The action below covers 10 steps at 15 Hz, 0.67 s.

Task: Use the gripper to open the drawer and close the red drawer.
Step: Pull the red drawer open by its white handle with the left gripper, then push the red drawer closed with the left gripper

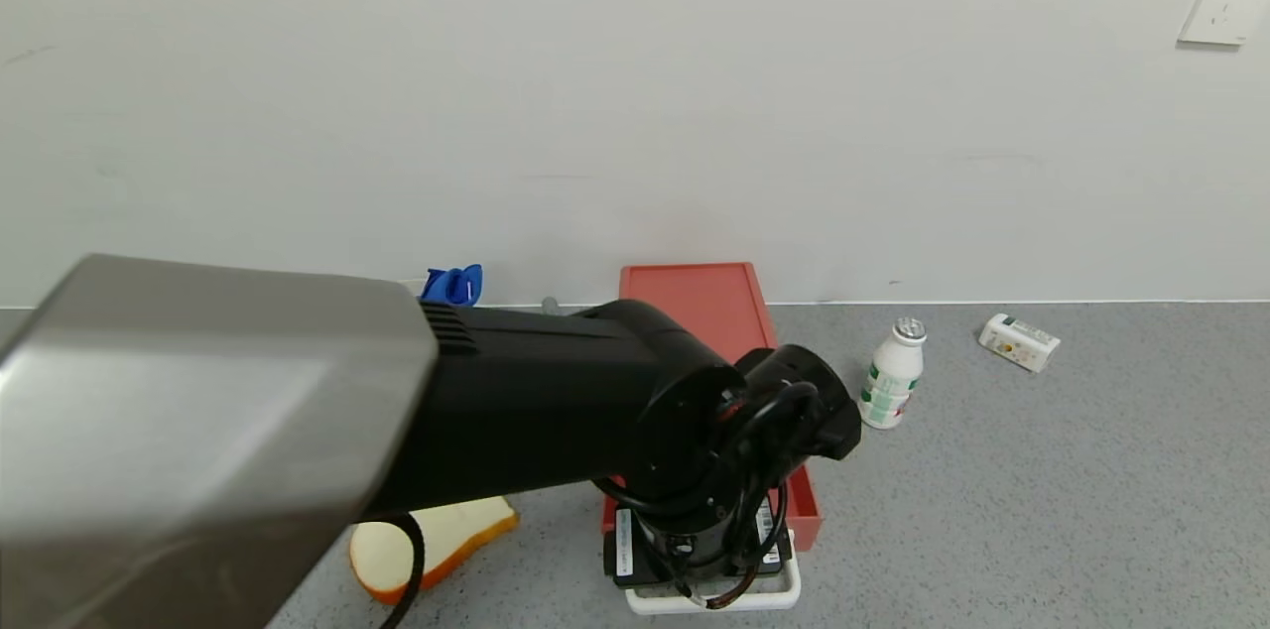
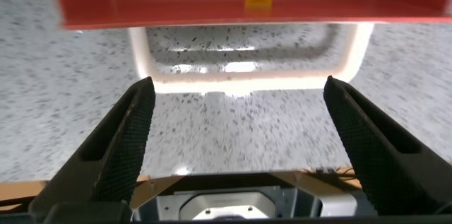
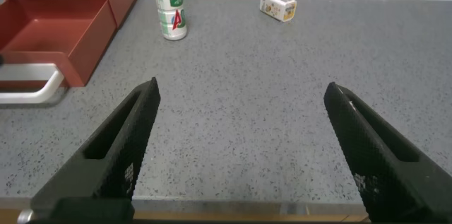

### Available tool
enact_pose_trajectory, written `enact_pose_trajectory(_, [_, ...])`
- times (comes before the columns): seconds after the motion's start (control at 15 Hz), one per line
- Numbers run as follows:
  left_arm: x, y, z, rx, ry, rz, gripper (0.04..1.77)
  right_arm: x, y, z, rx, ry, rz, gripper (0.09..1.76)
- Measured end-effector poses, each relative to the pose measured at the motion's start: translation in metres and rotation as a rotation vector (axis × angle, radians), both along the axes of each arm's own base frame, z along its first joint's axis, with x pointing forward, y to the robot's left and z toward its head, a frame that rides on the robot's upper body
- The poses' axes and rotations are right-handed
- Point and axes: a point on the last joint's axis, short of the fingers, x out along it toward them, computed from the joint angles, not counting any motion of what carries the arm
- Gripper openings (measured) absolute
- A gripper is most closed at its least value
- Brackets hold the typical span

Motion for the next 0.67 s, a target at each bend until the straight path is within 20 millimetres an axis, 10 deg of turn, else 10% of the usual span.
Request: enact_pose_trajectory(0.67, [-0.025,0.083,0.129,-0.178,-0.261,-0.225,1.72,0.000,0.000,0.000,0.000,0.000,0.000,1.71])
